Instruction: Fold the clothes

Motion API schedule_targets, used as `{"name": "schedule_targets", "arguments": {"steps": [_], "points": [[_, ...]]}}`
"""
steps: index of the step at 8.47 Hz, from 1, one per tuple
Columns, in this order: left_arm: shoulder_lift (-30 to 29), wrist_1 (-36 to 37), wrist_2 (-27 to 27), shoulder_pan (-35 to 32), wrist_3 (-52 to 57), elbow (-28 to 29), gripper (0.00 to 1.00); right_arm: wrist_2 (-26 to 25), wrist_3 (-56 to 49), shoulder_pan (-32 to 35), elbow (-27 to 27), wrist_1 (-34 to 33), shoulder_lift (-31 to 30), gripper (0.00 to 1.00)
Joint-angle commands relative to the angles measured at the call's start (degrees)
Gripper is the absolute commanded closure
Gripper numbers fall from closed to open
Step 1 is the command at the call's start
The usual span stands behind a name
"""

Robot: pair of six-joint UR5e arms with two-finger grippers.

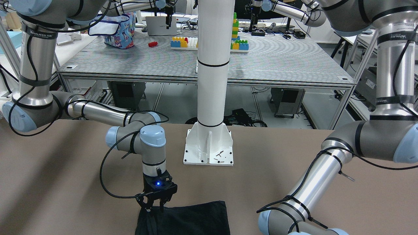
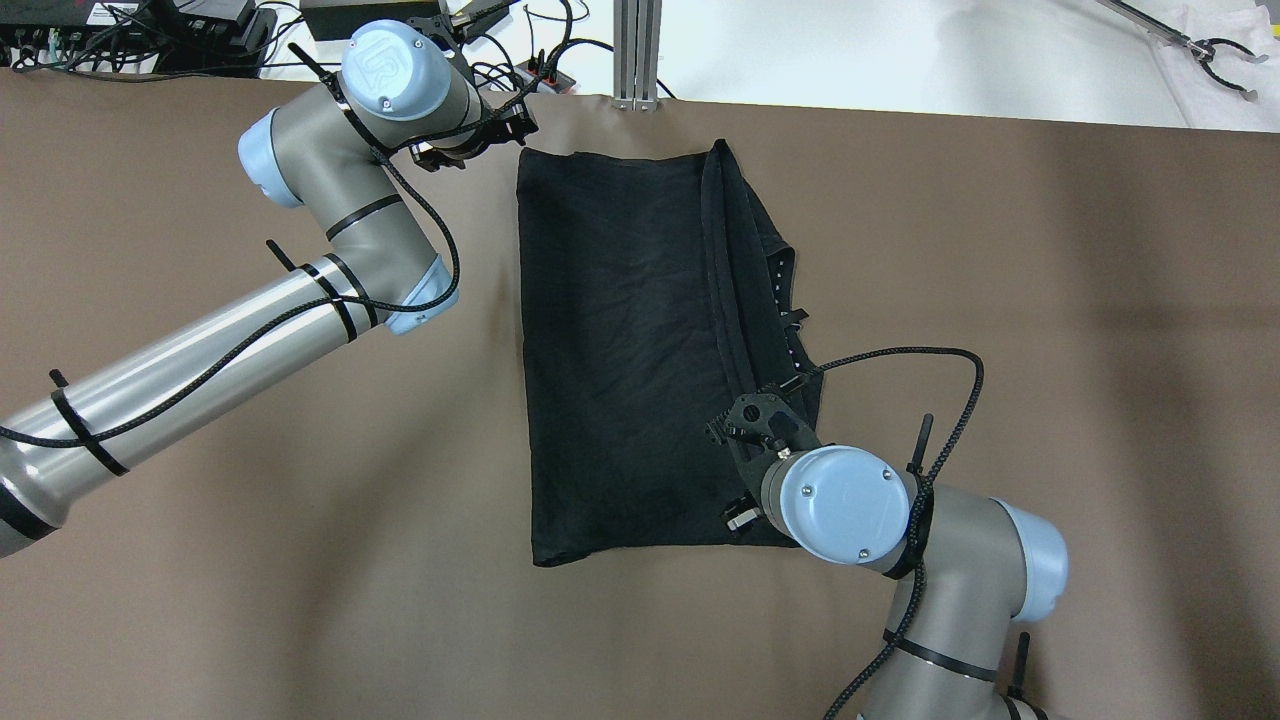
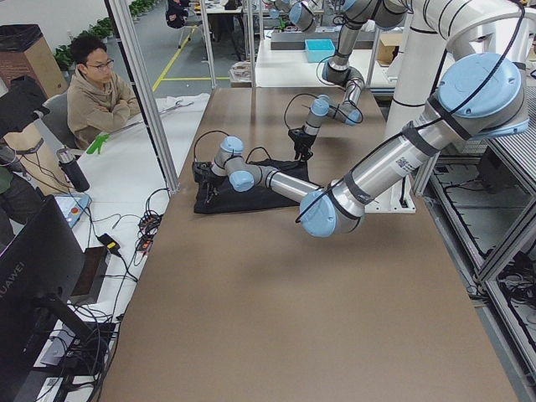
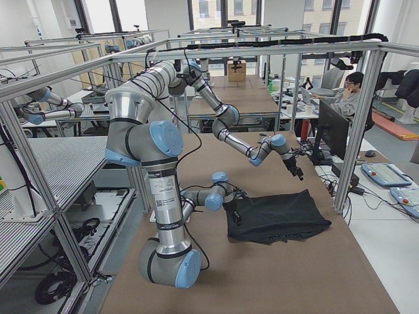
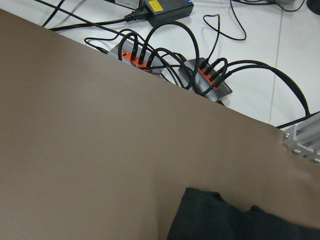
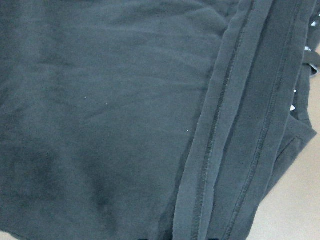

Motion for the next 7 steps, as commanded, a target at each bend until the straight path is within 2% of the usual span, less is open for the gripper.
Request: {"name": "schedule_targets", "arguments": {"steps": [1, 3, 6, 7], "points": [[0.44, -0.08, 0.04, 0.33, -1.92, -0.47, 0.13, -0.53, -3.26, 0.17, -0.76, -3.39, 0.18, 0.43], [0.36, -0.08, 0.13, 0.59, -2.63, -0.47, 0.13, -0.53, -3.18, 0.0, -1.98, -3.32, -0.09, 0.44], [0.18, 0.01, 0.04, 0.59, -2.72, -0.39, 0.13, -0.44, -3.0, 0.0, -2.34, -3.05, 0.09, 0.54], [0.18, 0.01, 0.04, 0.59, -2.72, -0.39, 0.13, -0.44, -3.17, 0.0, -2.26, -2.97, 0.17, 0.92]]}}
